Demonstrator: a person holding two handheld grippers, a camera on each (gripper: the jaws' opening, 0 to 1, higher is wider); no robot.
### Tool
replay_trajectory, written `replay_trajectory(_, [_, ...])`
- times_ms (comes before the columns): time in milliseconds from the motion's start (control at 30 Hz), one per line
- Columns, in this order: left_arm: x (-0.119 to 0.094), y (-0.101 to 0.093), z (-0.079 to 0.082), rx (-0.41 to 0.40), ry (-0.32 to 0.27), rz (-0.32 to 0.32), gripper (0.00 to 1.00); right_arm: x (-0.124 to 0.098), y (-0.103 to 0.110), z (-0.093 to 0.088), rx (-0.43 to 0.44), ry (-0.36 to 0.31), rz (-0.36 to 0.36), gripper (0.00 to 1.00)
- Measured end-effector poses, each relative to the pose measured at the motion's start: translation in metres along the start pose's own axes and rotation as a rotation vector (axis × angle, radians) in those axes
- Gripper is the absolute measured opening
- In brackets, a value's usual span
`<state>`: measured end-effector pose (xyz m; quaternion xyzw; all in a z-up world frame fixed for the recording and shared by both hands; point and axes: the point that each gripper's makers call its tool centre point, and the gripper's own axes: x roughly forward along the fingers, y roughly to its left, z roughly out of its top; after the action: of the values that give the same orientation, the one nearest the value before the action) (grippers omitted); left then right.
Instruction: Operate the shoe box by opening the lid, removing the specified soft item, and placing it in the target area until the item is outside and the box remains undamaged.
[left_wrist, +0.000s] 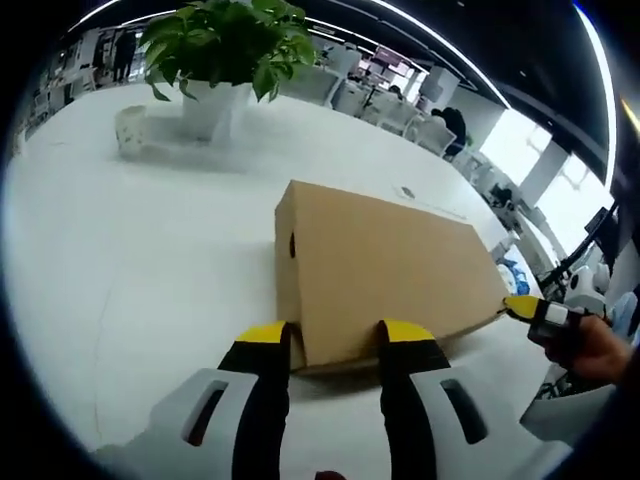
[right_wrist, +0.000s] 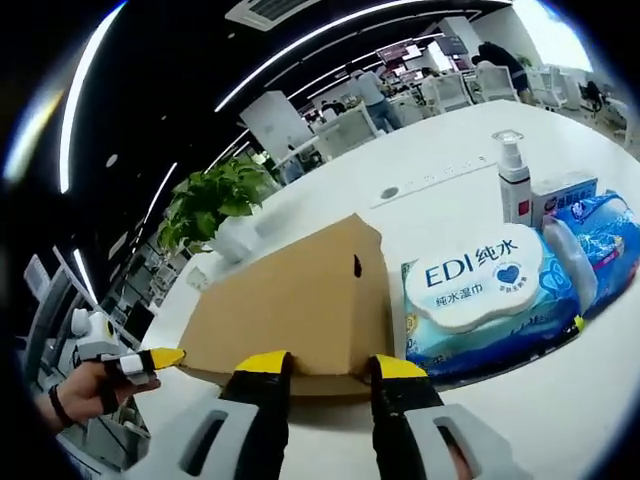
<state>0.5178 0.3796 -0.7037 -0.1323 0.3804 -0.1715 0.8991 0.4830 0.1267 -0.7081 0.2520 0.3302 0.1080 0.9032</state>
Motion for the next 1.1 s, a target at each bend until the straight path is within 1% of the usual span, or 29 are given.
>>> replay_trajectory(300, [0.009, -0.001, 0.006, 0.003, 0.004, -0.009, 0.33, 0.001, -0.004, 0.005, 0.002, -0.003, -0.008, 0.29])
replay_trajectory(433, [0.009, -0.001, 0.005, 0.000, 0.002, -0.012, 0.34, 0.001, -0.003, 0.006, -0.023, 0.000, 0.012, 0.29])
replay_trajectory(600, [0.009, -0.001, 0.005, -0.017, 0.004, -0.011, 0.34, 0.001, -0.003, 0.007, -0.017, 0.025, 0.034, 0.29])
replay_trajectory(667, [0.008, 0.000, 0.005, -0.028, 0.005, -0.009, 0.34, -0.001, -0.002, 0.011, -0.013, 0.009, 0.053, 0.29])
replay_trajectory(767, [0.004, 0.000, 0.003, -0.030, -0.002, 0.000, 0.33, -0.007, 0.001, 0.016, -0.025, -0.005, 0.071, 0.35])
replay_trajectory(867, [-0.004, -0.001, 0.000, -0.034, -0.012, 0.004, 0.35, -0.017, 0.001, 0.022, -0.057, -0.014, 0.090, 0.36])
replay_trajectory(1000, [-0.020, -0.001, 0.001, -0.059, -0.060, 0.029, 0.38, -0.038, -0.010, 0.025, -0.107, -0.017, 0.092, 0.37])
replay_trajectory(1100, [-0.029, -0.001, -0.005, -0.056, -0.068, 0.039, 0.40, -0.055, -0.021, 0.025, -0.118, -0.023, 0.095, 0.39])
